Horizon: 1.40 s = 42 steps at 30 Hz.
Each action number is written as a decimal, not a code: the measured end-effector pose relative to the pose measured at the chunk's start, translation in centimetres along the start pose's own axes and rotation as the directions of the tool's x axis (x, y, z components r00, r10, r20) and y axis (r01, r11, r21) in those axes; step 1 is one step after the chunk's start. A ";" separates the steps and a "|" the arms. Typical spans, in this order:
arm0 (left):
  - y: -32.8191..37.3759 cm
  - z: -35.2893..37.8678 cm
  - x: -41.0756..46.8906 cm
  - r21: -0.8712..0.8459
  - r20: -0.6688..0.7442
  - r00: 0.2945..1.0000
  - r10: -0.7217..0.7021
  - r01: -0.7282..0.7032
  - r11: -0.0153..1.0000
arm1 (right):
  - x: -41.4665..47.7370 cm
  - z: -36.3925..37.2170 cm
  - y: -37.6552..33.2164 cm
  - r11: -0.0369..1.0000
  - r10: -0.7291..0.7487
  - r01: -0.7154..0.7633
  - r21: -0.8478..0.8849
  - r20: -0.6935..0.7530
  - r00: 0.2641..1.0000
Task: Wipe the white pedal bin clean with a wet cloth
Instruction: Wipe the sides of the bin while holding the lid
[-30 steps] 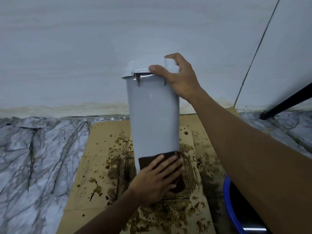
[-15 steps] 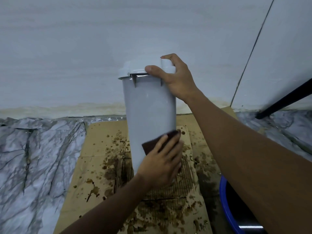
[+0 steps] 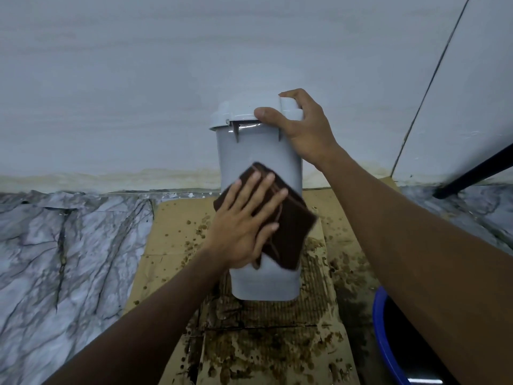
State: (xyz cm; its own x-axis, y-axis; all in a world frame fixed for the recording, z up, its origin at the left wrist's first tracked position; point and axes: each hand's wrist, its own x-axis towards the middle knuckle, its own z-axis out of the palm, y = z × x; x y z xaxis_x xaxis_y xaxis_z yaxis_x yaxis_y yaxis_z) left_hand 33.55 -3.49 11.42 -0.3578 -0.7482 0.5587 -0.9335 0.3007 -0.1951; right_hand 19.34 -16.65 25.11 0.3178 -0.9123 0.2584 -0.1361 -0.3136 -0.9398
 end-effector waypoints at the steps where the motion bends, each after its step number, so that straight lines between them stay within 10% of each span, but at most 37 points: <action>1: 0.0 0.0 1.0 -0.014 -0.041 0.996 -0.074 0.073 0.997 | 0.0 0.0 0.0 1.000 -0.005 0.005 -0.001 -0.002 1.000; 8: 6.3 3.2 -3.6 -0.278 -0.150 0.825 -0.546 0.494 0.824 | 0.1 -0.1 0.3 1.000 -0.009 0.009 0.002 -0.013 1.000; 15: 11.7 5.5 -10.7 -0.290 -0.020 0.780 -0.625 0.594 0.751 | -0.3 -0.1 0.5 1.000 -0.023 0.023 0.021 -0.031 0.999; 22: 6.9 2.1 -0.6 -0.323 -0.199 0.713 -0.672 0.600 0.732 | -0.7 -0.2 0.3 1.000 -0.015 0.015 0.007 -0.010 1.000; 29: 3.3 -2.5 6.6 -0.765 0.073 0.146 -0.987 0.643 0.038 | -1.5 -0.8 0.5 1.000 -0.030 0.030 -0.001 -0.020 0.999; 34: -0.6 -5.4 8.9 -0.880 0.387 -0.127 -0.913 0.245 -0.407 | -2.7 -1.0 0.4 0.999 -0.031 0.031 0.029 -0.009 0.999; 37: -2.7 -7.8 9.9 -0.834 0.552 -0.086 -0.830 -0.039 -0.551 | -3.6 -1.0 0.3 0.998 -0.048 0.048 0.040 -0.003 0.999; 39: -3.3 -8.9 10.4 -0.866 0.499 0.025 -0.866 0.035 -0.498 | -4.2 -0.9 0.4 0.998 -0.056 0.056 0.039 0.001 0.998; 42: -4.0 -10.2 10.6 -0.844 0.274 0.381 -0.883 0.536 -0.030 | -4.9 -1.1 0.4 0.997 -0.061 0.061 0.039 0.001 0.998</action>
State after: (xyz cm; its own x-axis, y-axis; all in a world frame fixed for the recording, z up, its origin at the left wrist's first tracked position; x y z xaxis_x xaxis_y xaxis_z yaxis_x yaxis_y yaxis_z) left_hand 33.74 -6.56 26.35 0.6817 -0.7130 0.1642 -0.1449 0.0885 0.9855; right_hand 16.65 -12.56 23.72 0.3264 -0.8911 0.3153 -0.0793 -0.3582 -0.9303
